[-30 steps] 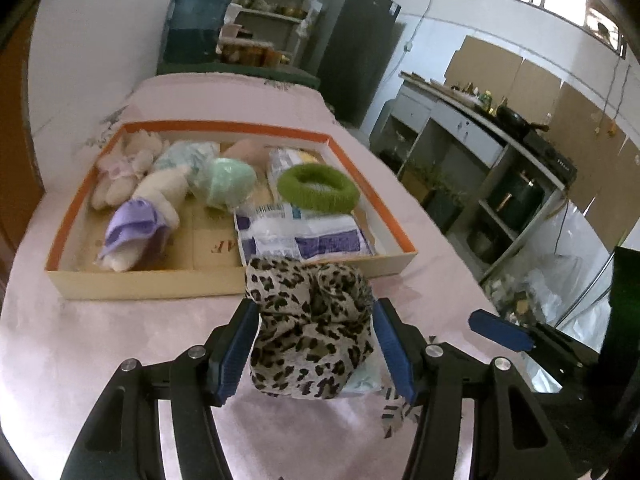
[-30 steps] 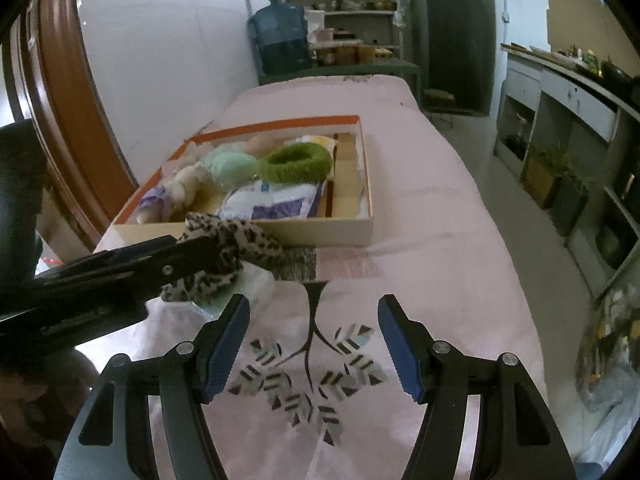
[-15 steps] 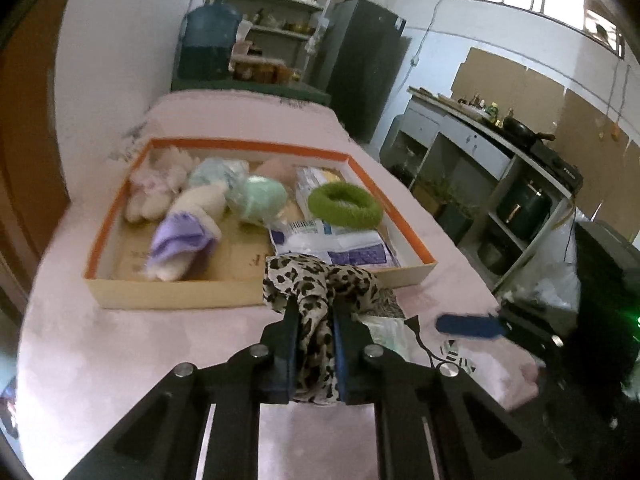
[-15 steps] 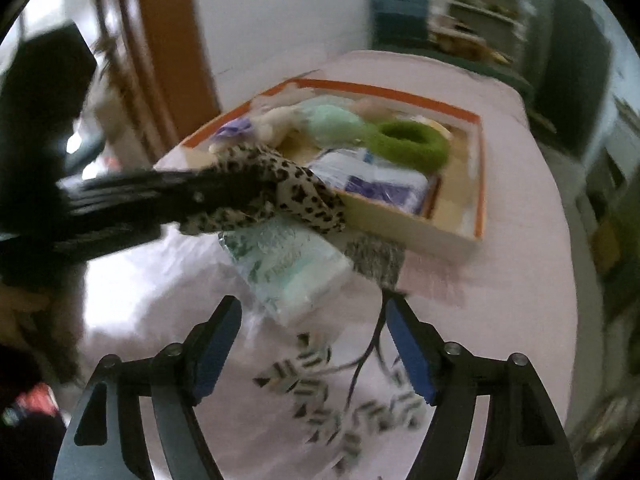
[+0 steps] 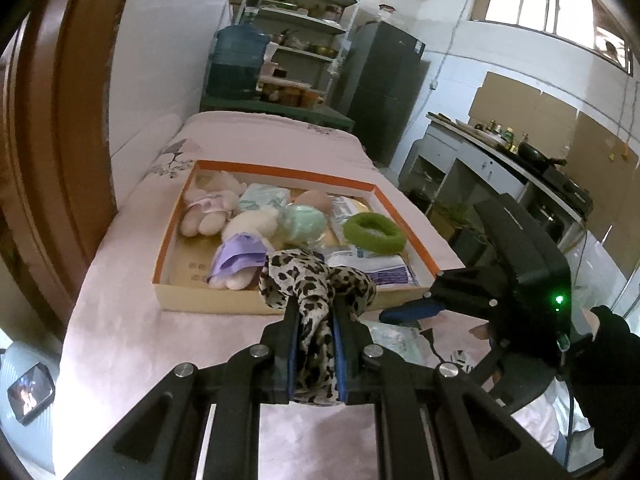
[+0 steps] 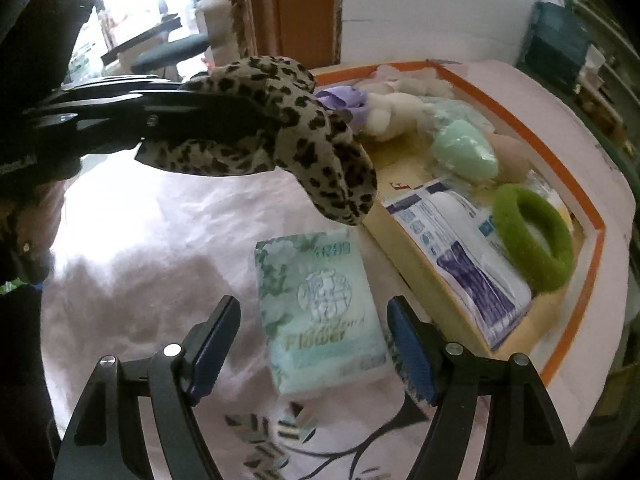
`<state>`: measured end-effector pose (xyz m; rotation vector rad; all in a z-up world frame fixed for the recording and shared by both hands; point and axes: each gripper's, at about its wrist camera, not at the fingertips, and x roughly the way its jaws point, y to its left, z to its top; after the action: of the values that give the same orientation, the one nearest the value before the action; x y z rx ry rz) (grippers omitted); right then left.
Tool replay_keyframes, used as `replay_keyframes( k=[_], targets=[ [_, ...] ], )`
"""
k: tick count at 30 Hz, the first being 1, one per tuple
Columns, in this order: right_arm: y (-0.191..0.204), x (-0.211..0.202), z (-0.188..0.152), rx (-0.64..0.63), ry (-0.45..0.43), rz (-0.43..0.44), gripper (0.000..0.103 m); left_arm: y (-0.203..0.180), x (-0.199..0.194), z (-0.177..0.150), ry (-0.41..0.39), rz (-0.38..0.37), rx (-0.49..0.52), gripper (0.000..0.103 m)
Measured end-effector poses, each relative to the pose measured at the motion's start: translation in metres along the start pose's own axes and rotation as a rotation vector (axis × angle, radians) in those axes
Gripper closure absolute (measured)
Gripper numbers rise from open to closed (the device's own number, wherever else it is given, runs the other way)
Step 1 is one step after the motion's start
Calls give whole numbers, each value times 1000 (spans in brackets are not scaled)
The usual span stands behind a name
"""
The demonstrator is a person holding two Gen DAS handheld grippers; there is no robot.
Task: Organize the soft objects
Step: 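Close the right tool on the green Garden Flower tissue packet and lift it, then carry the scrunchie with the left tool while the right tool carries the tissue packet over the box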
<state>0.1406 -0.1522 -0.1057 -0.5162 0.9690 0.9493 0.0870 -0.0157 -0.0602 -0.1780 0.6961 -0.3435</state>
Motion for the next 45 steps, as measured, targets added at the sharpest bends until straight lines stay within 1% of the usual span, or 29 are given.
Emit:
replay_keyframes(
  k=[1,2,3,4,5,7,8,11,14,20,23,26,31,40,45],
  targets=[
    [-1,1,1,-4,2,-2,26,1,0,0,1,2,-3,89],
    [-2,2,1,-2,3,-4,28,2,0,-1,1,3,-4,89],
    [-1,2,0,7,4,0,44,2,1,-2,2,4,-6,89],
    [-2,5,2,18,8,-1,50,3,1,-2,3,4,-7,89],
    [-4,8,3,39,6,-2,51,3,2,-3,3,2,-8,89],
    [-6,7,1,83,-7,-8,54,3,3,-3,2,-1,-12,89],
    [-7,4,0,115,-22,-11,54,3,3,-3,1,-2,-15,89],
    [-5,-4,-7,189,-64,14,55,2,4,-4,4,-10,-15,89],
    [1,-16,-10,252,-111,-4,55,1,2,-5,-4,-15,-17,89],
    [12,-44,-12,375,-192,-89,55,0,-5,1,-33,-21,-19,89],
    [12,-57,-11,423,-219,-155,55,0,-8,6,-49,-20,-18,89],
    [7,-69,-11,448,-250,-203,55,0,-9,15,-66,-17,-11,89],
    [-6,-80,-9,491,-277,-253,55,2,-8,28,-88,-9,-7,89],
    [-24,-86,0,557,-328,-269,55,3,-2,53,-119,-3,-1,89],
    [-35,-87,4,600,-361,-273,55,6,3,67,-137,21,-13,89]
  ],
)
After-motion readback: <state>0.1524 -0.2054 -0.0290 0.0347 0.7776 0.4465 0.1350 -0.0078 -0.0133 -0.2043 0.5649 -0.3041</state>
